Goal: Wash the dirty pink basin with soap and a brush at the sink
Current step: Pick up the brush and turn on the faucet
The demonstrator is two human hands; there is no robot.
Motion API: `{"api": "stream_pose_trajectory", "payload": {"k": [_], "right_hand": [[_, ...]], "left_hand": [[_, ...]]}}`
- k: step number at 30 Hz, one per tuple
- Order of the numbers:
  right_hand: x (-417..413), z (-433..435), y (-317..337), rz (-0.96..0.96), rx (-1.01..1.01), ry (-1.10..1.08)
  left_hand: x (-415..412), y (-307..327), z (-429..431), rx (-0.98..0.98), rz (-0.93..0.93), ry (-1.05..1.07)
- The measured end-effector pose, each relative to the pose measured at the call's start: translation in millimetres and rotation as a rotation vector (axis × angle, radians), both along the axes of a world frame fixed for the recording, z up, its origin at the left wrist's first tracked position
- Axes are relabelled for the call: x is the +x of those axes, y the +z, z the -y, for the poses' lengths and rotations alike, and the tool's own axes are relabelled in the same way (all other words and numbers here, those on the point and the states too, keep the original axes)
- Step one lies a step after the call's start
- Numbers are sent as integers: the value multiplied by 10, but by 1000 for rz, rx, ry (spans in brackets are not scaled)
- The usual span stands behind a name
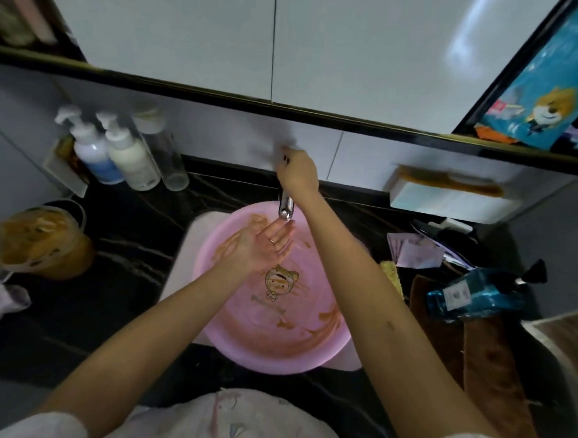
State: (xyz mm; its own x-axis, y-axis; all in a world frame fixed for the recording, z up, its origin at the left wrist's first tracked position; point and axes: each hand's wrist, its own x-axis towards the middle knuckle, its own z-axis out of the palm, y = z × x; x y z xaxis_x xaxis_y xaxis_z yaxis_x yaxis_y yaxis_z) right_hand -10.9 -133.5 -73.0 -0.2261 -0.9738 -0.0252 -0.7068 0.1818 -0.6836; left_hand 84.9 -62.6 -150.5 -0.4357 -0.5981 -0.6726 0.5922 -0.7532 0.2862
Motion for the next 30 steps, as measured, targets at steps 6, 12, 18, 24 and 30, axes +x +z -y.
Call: {"api": "stream_pose_trajectory", "payload": {"k": [6, 12, 18, 24, 30], "right_hand": [[-95, 58, 62, 48, 28, 70], [-120, 131, 124, 54, 76, 63], [-138, 118, 108, 46, 83, 71], [-115, 82, 133, 46, 76, 63], [-120, 75, 124, 34, 92, 72]], "left_hand": [[-184, 10, 73, 10, 38, 6], [-340, 4, 131, 4, 102, 60], [-357, -12, 189, -21, 222, 11], [-295, -86, 190, -200, 488, -248], [-252, -21, 173, -383, 519, -307]]}}
